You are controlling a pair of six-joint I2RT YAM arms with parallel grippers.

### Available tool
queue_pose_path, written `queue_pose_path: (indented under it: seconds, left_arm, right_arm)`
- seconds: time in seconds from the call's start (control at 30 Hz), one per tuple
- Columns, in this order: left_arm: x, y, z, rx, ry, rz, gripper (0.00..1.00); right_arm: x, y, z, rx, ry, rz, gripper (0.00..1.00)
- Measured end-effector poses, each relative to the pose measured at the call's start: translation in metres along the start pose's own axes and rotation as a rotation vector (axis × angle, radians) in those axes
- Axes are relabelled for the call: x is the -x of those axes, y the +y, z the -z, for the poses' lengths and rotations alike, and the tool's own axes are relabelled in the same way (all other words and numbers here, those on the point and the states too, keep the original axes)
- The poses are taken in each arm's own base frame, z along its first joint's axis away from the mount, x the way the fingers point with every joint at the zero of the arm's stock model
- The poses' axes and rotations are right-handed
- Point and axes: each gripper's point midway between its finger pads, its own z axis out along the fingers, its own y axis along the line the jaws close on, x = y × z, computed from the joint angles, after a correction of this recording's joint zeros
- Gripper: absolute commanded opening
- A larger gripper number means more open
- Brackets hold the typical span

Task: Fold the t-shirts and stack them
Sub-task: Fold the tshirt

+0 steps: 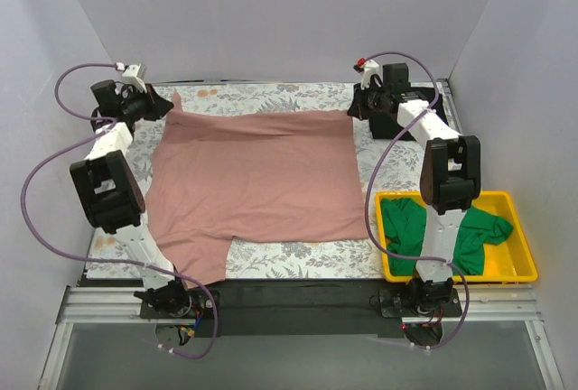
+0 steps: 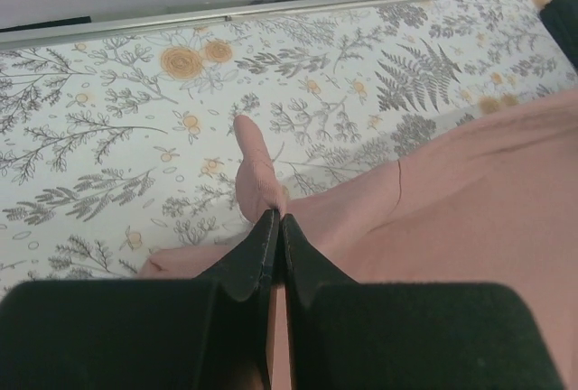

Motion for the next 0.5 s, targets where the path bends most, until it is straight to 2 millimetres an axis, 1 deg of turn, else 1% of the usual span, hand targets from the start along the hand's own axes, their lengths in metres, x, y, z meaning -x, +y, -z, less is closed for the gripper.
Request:
queue_pose_path:
  seconds: [0.03, 0.13, 0.2, 0.27, 0.33, 0.5]
  left_arm:
    - [0.001, -0.005, 0.008, -0.001, -0.004, -0.014, 0.0]
    - [-0.002, -0.02, 0.024, -0.013, 0.0, -0.05, 0.0]
    - [-0.009, -0.03, 0.033, -0.019, 0.016, -0.069, 0.0]
    - [-0.022, -0.039, 0.043, -0.022, 0.036, -0.087, 0.0]
    - [-0.04, -0.05, 0.055, -0.02, 0.07, -0.094, 0.0]
    - [-0.065, -0.058, 0.076, 0.021, 0.116, -0.122, 0.0]
  right_arm:
    - [0.0, 0.003, 0.004, 0.004, -0.001, 0.003, 0.01]
    - [0.002, 0.007, 0.009, 0.012, -0.007, 0.012, 0.01]
    - [0.0, 0.009, 0.011, 0.019, -0.004, 0.019, 0.01]
    - [-0.007, 0.011, 0.012, 0.024, 0.009, 0.022, 0.01]
    - [-0.017, 0.014, 0.014, 0.031, 0.028, 0.017, 0.01]
    - [-0.036, 0.017, 0.017, 0.039, 0.073, 0.008, 0.01]
